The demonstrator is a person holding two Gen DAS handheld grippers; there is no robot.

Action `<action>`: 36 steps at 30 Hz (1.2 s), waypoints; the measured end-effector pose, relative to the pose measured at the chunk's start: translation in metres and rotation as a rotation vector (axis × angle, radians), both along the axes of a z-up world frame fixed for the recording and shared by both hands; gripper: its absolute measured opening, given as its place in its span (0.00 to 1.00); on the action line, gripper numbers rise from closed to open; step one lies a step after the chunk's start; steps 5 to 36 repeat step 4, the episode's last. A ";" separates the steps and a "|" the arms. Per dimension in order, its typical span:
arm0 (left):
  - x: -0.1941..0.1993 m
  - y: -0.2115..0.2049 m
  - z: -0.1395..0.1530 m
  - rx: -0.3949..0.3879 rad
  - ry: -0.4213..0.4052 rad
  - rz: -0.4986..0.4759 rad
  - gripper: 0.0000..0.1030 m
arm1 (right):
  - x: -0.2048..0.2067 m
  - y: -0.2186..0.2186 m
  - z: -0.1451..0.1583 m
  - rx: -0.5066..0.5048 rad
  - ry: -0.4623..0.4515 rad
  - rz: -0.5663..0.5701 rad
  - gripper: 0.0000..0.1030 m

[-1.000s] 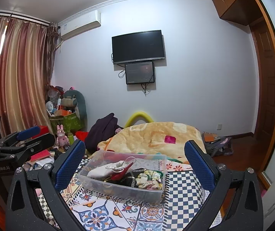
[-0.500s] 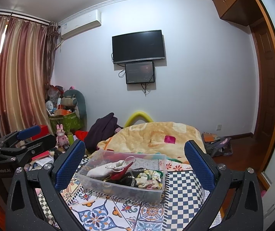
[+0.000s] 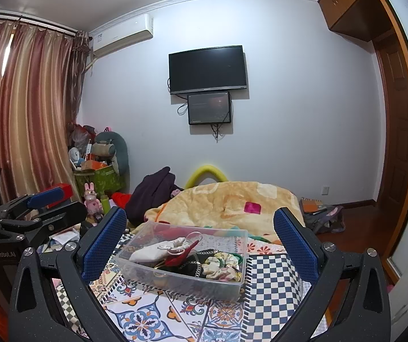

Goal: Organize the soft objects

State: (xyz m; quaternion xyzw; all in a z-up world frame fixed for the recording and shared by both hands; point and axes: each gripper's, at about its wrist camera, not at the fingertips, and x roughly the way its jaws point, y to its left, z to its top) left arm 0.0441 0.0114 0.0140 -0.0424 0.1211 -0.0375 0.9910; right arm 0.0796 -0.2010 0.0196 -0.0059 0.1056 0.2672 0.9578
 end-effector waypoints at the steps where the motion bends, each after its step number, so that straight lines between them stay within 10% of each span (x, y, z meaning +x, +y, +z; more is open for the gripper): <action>1: -0.001 0.000 0.000 0.000 -0.002 0.000 1.00 | 0.000 0.000 0.000 -0.001 -0.001 -0.001 1.00; 36: -0.001 0.000 0.001 0.000 -0.005 -0.001 1.00 | 0.000 0.001 0.001 -0.002 -0.001 0.001 1.00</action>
